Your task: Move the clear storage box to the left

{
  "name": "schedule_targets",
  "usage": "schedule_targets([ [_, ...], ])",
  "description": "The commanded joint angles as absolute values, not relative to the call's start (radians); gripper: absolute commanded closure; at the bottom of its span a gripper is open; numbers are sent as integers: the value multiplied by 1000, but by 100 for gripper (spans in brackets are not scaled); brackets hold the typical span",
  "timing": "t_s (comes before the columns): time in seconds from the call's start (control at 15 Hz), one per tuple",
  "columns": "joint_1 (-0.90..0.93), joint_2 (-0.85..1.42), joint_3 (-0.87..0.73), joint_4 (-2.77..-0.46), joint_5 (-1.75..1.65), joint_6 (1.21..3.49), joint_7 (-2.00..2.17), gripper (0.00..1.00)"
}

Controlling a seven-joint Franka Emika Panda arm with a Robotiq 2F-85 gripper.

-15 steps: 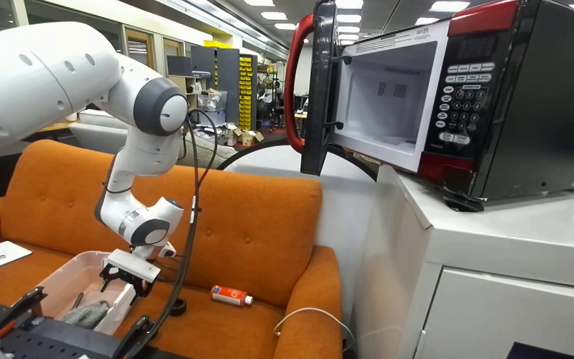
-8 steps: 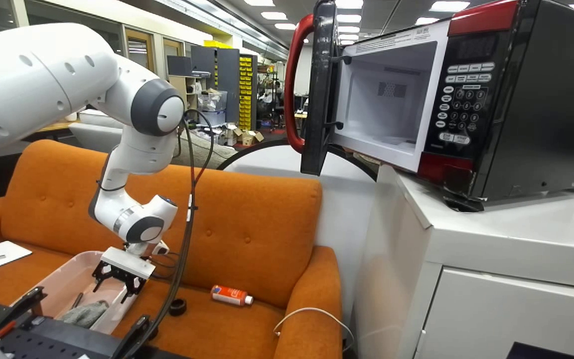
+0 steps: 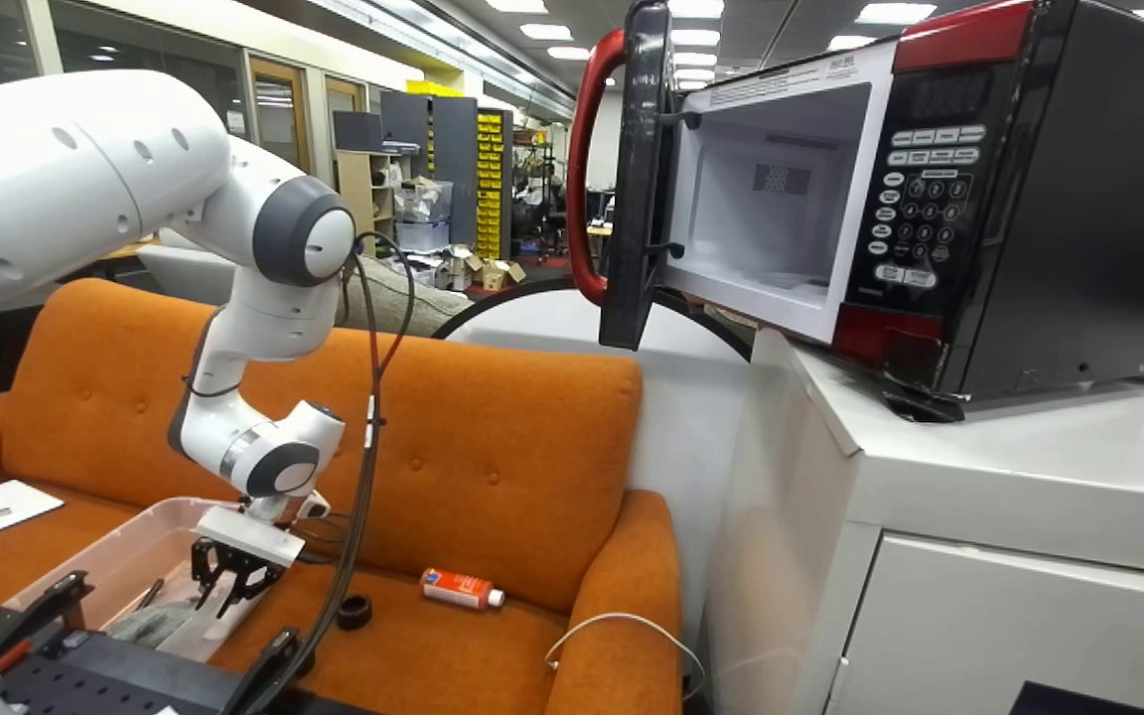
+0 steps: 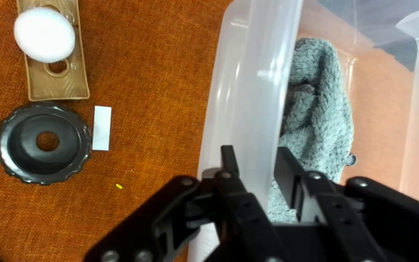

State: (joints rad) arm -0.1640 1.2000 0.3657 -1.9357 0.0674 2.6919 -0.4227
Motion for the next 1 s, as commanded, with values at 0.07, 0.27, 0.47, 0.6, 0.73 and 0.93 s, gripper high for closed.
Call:
schedule_targets([
  [0.07, -128, 1215, 362, -1892, 46, 2652, -402, 100],
  [0.27, -94, 1226, 365, -1856, 41, 2628, -391, 96],
  [0.47, -48, 1234, 366, -1808, 28, 2585, -385, 96],
  [0.6, -16, 1243, 368, -1769, 22, 2553, -383, 96],
  [0.73, 21, 1260, 367, -1718, 16, 2520, -381, 96],
  [0.93, 67, 1277, 365, -1651, 8, 2477, -378, 96],
])
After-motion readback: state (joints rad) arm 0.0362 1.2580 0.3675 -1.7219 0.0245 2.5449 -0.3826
